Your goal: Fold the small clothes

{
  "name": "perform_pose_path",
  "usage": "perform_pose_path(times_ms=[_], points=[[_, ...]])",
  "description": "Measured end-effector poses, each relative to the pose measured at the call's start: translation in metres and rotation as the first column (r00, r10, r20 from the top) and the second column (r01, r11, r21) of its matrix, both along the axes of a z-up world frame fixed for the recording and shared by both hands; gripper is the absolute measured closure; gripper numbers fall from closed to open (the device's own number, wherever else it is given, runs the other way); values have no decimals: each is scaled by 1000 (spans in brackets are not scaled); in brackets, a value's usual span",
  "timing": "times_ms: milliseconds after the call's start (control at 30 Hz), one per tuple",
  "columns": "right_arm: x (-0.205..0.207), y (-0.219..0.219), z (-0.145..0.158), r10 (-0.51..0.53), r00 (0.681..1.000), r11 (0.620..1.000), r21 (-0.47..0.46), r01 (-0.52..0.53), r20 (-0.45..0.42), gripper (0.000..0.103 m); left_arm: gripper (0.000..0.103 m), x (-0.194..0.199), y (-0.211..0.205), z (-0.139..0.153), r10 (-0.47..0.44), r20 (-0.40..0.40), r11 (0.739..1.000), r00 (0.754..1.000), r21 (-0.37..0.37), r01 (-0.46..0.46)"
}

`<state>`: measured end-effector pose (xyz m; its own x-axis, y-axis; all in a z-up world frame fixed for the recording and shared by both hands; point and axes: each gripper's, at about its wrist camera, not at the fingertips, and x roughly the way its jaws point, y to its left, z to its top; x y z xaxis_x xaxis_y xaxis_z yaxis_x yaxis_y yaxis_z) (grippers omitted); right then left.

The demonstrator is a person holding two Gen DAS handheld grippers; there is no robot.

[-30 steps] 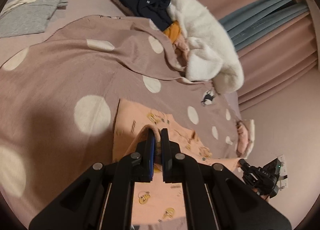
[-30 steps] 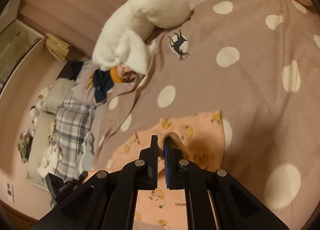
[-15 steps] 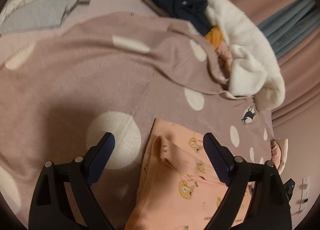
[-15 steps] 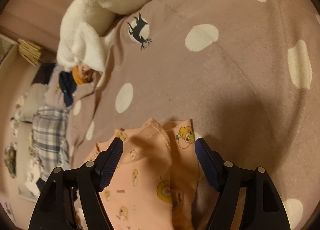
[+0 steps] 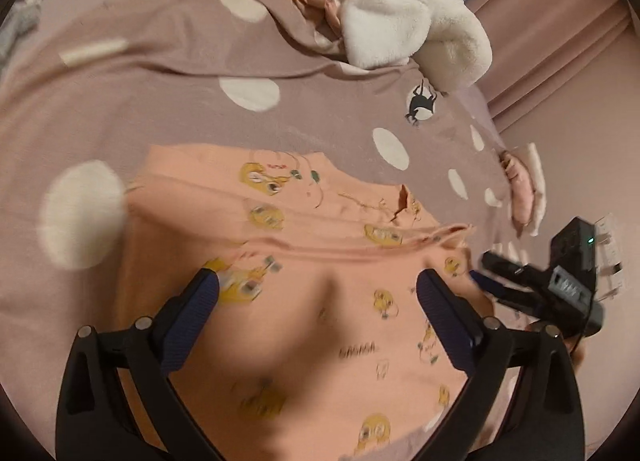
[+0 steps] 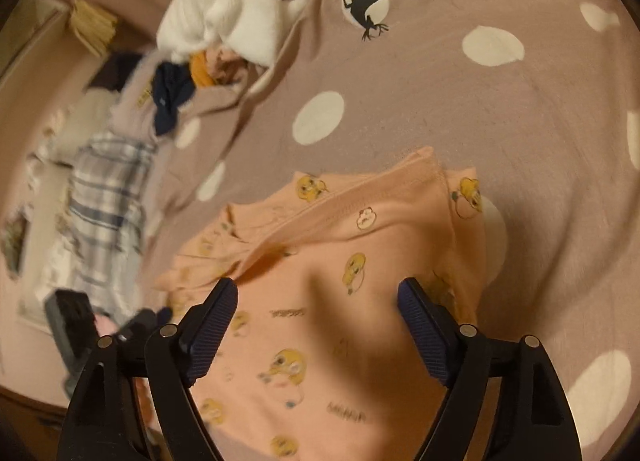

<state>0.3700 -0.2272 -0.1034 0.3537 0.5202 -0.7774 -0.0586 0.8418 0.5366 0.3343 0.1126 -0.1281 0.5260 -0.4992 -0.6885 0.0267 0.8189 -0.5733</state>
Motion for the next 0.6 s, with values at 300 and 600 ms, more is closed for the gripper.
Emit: perform_pose_path(times_ms=[300,600], points=[[47,-2,4,-62,996,987,153,53,57,20,5,52,20,19,204,69,977,977,-76,-199],[-34,-15,40,-53,990,998,-26,57,128,19,1,-44,26,42,128,124,960,984,232,-154]])
